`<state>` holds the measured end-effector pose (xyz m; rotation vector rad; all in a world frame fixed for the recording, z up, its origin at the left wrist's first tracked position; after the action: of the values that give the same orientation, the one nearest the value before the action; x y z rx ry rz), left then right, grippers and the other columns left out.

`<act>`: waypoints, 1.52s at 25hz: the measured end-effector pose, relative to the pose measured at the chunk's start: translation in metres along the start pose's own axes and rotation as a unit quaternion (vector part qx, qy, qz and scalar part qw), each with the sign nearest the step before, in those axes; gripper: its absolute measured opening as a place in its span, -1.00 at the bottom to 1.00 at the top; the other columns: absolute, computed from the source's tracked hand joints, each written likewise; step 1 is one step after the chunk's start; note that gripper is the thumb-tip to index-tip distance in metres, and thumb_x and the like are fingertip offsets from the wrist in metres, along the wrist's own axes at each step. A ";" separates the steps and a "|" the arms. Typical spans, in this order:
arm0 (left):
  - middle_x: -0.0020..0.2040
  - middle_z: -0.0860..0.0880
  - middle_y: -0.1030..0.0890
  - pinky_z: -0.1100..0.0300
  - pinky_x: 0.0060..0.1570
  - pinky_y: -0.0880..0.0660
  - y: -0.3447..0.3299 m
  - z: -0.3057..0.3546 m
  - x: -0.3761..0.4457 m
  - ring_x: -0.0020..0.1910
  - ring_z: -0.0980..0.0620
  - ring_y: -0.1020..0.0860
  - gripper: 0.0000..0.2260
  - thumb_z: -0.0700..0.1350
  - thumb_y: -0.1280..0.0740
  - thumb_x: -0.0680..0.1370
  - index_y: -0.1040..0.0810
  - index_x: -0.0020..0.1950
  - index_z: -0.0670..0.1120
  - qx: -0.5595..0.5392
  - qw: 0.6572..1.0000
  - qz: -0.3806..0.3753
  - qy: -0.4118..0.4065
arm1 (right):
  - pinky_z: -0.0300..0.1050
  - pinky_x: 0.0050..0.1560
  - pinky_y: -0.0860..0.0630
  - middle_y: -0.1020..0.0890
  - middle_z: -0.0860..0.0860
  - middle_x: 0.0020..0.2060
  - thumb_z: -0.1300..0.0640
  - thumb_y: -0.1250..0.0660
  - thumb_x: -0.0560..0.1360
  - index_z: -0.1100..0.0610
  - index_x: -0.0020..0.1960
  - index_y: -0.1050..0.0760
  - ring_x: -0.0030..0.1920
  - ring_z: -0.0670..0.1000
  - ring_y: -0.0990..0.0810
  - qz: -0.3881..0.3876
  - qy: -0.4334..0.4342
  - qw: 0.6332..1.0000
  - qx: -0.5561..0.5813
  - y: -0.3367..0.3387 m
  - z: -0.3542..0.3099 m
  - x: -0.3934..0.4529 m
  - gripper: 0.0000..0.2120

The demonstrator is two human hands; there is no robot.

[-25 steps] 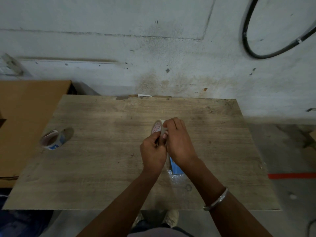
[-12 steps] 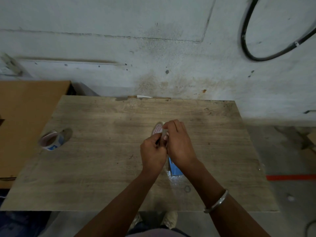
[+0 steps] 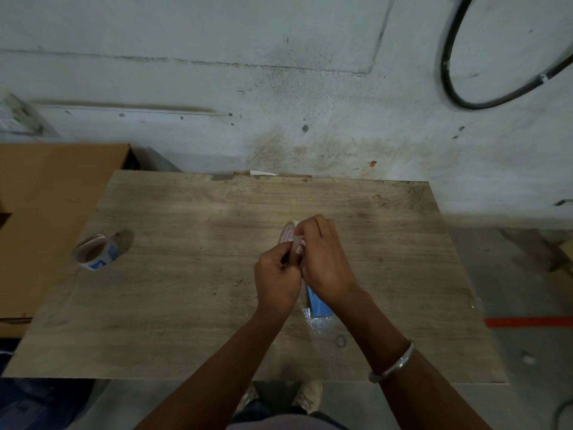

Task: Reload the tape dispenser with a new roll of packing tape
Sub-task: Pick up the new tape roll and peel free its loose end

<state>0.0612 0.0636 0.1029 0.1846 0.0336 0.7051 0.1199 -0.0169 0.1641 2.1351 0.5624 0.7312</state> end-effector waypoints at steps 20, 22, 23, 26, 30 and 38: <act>-0.29 -0.01 -0.46 0.25 -0.24 -0.32 -0.005 0.019 0.017 -0.28 0.09 -0.40 -0.72 -0.07 -0.19 0.58 -0.46 -0.19 -0.25 -0.027 0.947 -0.319 0.003 | -0.34 0.07 -0.45 -0.66 0.03 0.06 0.27 -0.31 0.56 0.21 0.13 -0.61 0.06 -0.11 -0.60 -0.180 -0.096 0.932 0.299 0.005 0.036 0.005 -0.82; -0.25 -0.03 -0.48 0.21 -0.21 -0.33 -0.002 0.022 0.025 -0.25 0.08 -0.43 -0.71 -0.05 -0.18 0.58 -0.50 -0.16 -0.25 0.007 0.939 -0.344 -0.007 | -0.27 -0.13 -0.44 -0.63 -0.01 -0.16 0.22 -0.31 0.56 0.19 -0.02 -0.59 -0.16 -0.11 -0.56 -0.258 -0.099 0.913 0.299 -0.004 0.031 -0.001 -0.91; -0.20 -0.04 -0.51 0.19 -0.17 -0.35 0.000 0.024 0.031 -0.21 0.07 -0.45 -0.71 -0.05 -0.18 0.58 -0.53 -0.12 -0.24 0.035 0.942 -0.334 -0.019 | -0.28 -0.21 -0.40 -0.58 -0.03 -0.24 0.18 -0.33 0.54 0.15 -0.10 -0.57 -0.23 -0.13 -0.51 -0.264 -0.103 0.910 0.303 -0.005 0.029 -0.002 -0.93; -0.01 0.03 -0.58 0.28 0.01 -0.43 0.020 0.039 0.045 -0.01 0.16 -0.53 -0.79 -0.06 -0.25 0.61 -0.65 0.06 -0.10 0.142 0.963 -0.198 -0.113 | -0.23 -0.25 -0.39 -0.57 0.04 -0.30 0.16 -0.37 0.50 0.18 -0.15 -0.55 -0.28 -0.05 -0.49 -0.217 -0.143 0.906 0.334 -0.012 0.036 -0.006 -0.90; -0.02 0.07 -0.63 0.32 -0.03 -0.50 0.040 0.057 0.027 -0.05 0.19 -0.58 -0.76 0.01 -0.50 0.45 -0.70 0.07 -0.05 0.175 0.969 -0.034 -0.170 | -0.17 -0.20 -0.51 -0.66 0.16 -0.21 0.33 -0.33 0.53 0.34 -0.03 -0.58 -0.25 -0.04 -0.60 -0.115 -0.187 0.900 0.377 -0.011 0.047 -0.009 -0.92; -0.07 -0.02 -0.67 0.24 -0.06 -0.50 0.024 0.076 0.005 -0.09 0.03 -0.60 -0.87 -0.20 -0.49 0.46 -0.72 0.00 -0.12 0.278 0.919 0.003 -0.279 | -0.09 0.03 -0.63 -0.73 0.12 -0.10 0.42 -0.32 0.51 0.21 0.05 -0.63 -0.04 0.07 -0.71 -0.048 -0.190 0.889 0.414 -0.012 0.040 -0.023 -0.78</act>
<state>0.0562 0.0728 0.1822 0.9297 -0.3167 0.6133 0.1279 -0.0449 0.1267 2.8979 0.8541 -0.0443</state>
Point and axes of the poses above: each hand's wrist, its own x-axis towards the middle knuckle, its own y-axis out of the back of the hand, z = x × y, the point moved 10 cm from there along x, towards the middle knuckle
